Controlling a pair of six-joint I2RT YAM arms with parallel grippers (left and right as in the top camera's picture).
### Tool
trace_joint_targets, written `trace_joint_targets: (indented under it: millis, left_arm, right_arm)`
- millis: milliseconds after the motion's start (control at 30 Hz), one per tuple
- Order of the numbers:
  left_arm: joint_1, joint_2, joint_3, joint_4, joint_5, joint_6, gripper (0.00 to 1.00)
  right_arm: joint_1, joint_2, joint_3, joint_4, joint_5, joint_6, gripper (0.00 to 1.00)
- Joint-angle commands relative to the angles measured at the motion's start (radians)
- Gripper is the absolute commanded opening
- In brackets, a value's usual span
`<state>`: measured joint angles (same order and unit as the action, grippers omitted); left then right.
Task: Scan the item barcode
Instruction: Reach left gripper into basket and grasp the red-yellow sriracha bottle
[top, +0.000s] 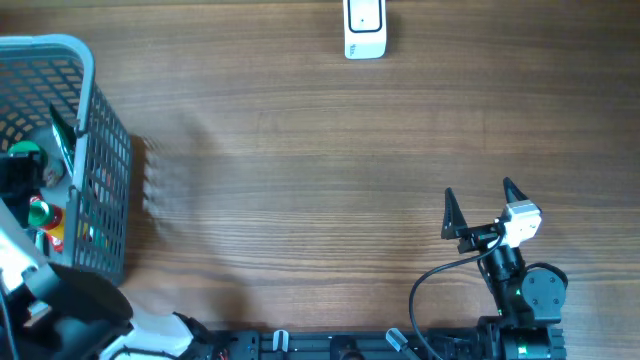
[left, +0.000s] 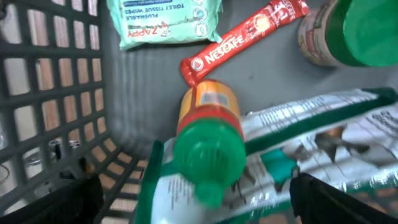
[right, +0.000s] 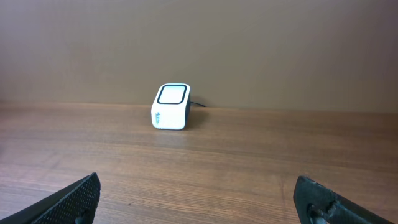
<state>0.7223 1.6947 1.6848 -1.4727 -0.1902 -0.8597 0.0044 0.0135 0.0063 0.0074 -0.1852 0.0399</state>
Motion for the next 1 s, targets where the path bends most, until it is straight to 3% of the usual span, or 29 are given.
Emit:
trace_joint_targets:
  millis: [0, 467, 667, 833, 900, 933, 967]
  left_arm:
    - [0.021, 0.023, -0.049, 0.053, -0.006, -0.039, 1.0]
    - [0.023, 0.023, -0.214, 0.206, -0.014, -0.038, 0.98]
    - [0.023, 0.022, -0.215, 0.209, -0.093, -0.026, 0.6]
    - [0.023, 0.022, -0.215, 0.21, -0.106, -0.009, 0.47]
    - [0.023, 0.022, -0.215, 0.209, -0.106, -0.009, 0.51]
    - [0.023, 0.022, -0.216, 0.209, -0.106, -0.009, 0.67]
    - [0.023, 0.023, -0.219, 0.21, -0.096, -0.009, 0.76]
  right_arm:
    - [0.005, -0.009, -0.001, 0.005, 0.013, -0.012, 1.0]
    - [0.005, -0.009, -0.001, 0.005, 0.013, -0.012, 1.0]
    - [0.005, -0.009, -0.001, 0.005, 0.013, -0.012, 1.0]
    - [0.005, -0.009, -0.001, 0.005, 0.013, -0.012, 1.0]
    - [0.005, -0.009, -0.001, 0.005, 0.013, -0.012, 1.0]
    - [0.005, -0.009, -0.001, 0.005, 0.013, -0.012, 1.0]
    - [0.005, -0.009, -0.001, 0.005, 0.013, -0.012, 1.0]
